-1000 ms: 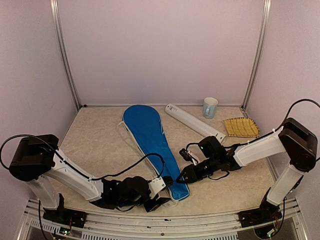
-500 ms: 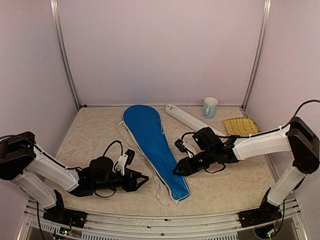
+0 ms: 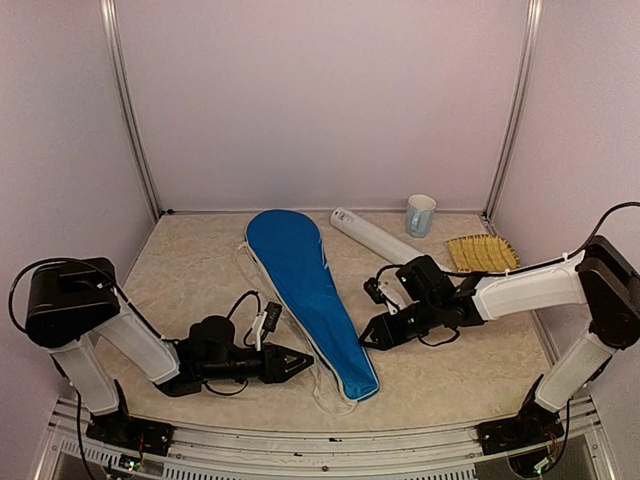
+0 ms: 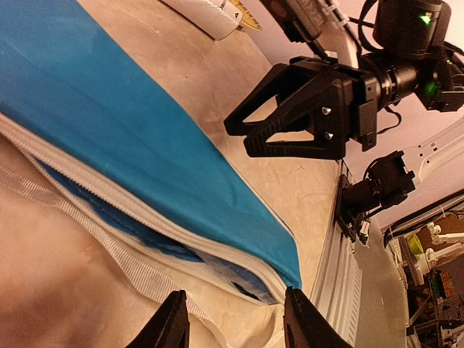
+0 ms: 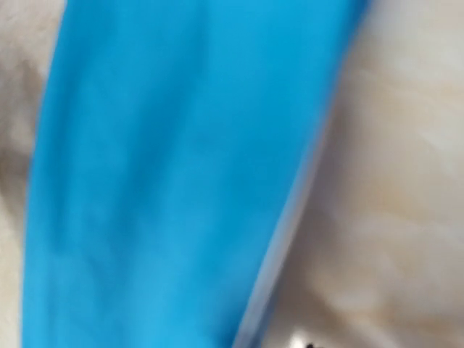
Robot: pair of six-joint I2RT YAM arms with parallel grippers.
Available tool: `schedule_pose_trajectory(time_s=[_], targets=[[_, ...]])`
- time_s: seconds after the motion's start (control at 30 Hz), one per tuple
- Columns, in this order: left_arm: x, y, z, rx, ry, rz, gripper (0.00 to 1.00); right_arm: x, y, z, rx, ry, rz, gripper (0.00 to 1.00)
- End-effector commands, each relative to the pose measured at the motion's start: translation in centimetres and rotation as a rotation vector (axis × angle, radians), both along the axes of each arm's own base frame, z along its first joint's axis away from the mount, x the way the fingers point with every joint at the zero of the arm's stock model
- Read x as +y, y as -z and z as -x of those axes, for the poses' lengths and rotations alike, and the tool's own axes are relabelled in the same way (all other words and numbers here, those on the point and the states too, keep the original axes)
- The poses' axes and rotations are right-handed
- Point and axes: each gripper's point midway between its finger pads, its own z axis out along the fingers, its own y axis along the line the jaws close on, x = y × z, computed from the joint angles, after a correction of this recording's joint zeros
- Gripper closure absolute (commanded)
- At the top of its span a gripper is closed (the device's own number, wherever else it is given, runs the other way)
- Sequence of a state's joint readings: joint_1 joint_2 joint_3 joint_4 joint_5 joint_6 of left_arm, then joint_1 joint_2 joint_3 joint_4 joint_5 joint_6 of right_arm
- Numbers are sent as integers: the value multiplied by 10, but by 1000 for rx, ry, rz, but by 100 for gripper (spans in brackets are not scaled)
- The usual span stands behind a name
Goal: Pack up the badminton gear
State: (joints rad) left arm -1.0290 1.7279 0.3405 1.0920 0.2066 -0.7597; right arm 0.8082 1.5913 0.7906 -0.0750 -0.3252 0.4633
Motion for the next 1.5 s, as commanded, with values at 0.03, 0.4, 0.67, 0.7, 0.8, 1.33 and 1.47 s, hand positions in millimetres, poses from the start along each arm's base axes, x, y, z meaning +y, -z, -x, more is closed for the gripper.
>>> schedule_pose_trajectory(time_s=[0.03, 0.4, 0.67, 0.7, 0.8, 1.33, 1.47], targets=[[-23, -12, -4, 0, 52, 76, 57, -1, 9, 13, 100, -7, -96, 57], [-47, 8, -14, 66, 99, 78, 57, 17, 26, 36, 228, -78, -211, 62], [-75, 3, -14, 46, 156, 112, 54, 26, 26, 38, 233, -98, -207, 61], [-79, 3, -15, 48, 161, 115, 54, 26, 25, 37, 230, -100, -206, 61], [-79, 1, -18, 49, 154, 129, 50, 26, 24, 35, 222, -96, -191, 59], [-41, 34, -21, 121, 29, -67, 52, 29, 28, 31, 222, -89, -181, 60], [-50, 33, -26, 119, 38, -42, 52, 31, 27, 31, 228, -92, -187, 60]])
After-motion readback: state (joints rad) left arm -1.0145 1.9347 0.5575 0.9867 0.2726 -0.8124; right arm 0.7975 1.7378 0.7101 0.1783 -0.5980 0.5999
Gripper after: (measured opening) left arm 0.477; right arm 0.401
